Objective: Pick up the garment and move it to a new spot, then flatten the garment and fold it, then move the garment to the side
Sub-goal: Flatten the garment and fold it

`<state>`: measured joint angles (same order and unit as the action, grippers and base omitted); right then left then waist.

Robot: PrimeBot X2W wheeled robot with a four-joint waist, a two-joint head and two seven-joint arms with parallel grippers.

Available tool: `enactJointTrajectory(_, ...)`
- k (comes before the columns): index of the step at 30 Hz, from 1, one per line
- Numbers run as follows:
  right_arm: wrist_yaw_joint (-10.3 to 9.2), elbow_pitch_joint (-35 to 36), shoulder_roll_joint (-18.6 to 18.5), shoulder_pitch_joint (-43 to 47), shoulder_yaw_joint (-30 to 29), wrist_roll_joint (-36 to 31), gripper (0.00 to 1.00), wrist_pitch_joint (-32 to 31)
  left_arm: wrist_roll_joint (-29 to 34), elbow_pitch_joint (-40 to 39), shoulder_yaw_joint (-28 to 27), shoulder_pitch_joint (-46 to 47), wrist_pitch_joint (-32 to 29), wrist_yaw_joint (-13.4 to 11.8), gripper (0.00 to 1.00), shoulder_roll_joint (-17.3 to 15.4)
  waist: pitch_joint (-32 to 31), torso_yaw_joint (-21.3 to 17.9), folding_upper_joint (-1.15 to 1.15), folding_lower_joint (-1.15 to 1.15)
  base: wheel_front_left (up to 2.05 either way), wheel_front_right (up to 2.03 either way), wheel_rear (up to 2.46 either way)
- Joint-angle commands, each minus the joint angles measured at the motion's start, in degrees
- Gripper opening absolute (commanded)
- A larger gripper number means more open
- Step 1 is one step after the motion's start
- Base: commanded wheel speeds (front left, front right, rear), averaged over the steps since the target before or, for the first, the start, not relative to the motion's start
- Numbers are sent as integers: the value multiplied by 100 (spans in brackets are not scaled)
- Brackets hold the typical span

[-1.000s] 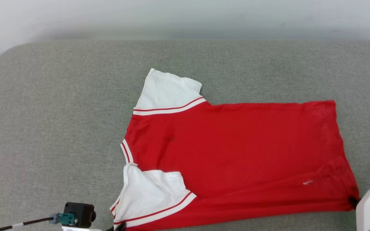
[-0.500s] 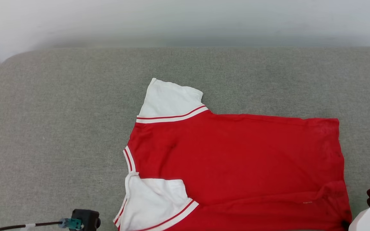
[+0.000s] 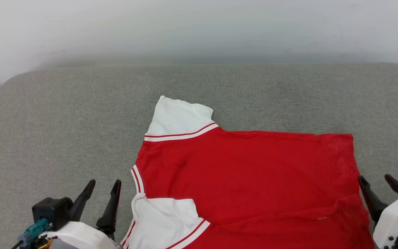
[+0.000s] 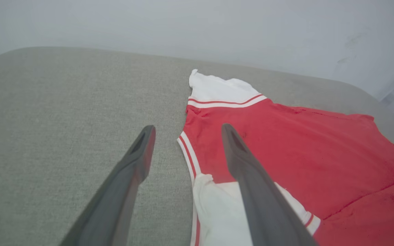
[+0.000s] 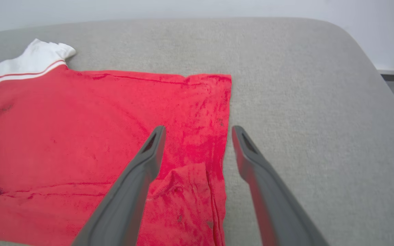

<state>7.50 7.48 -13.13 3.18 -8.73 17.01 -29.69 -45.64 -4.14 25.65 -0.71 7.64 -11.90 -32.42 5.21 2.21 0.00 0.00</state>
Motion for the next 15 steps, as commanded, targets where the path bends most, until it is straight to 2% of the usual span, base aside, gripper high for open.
enactJointTrajectory(1,-2,63,-1,-94,38,-48,100,207,110,-44,-28,79,214,31,100,21,-38,-5,0,0,0,0,0)
enactJointTrajectory(4,-2,112,40,-162,151,-18,100,831,347,-90,-180,136,611,53,100,173,-105,-15,0,0,0,0,0)
enactJointTrajectory(8,-2,107,75,-185,243,-16,100,1628,724,-177,-515,115,752,25,100,502,-162,-29,0,0,0,0,0)
enactJointTrajectory(11,-2,92,165,-117,308,-8,100,2150,1079,-353,-916,-51,756,179,100,870,-190,-49,0,0,0,0,0)
enactJointTrajectory(15,-2,95,256,-90,382,-57,100,2666,1498,-444,-1325,-183,753,511,100,1243,-181,-109,0,0,0,0,0)
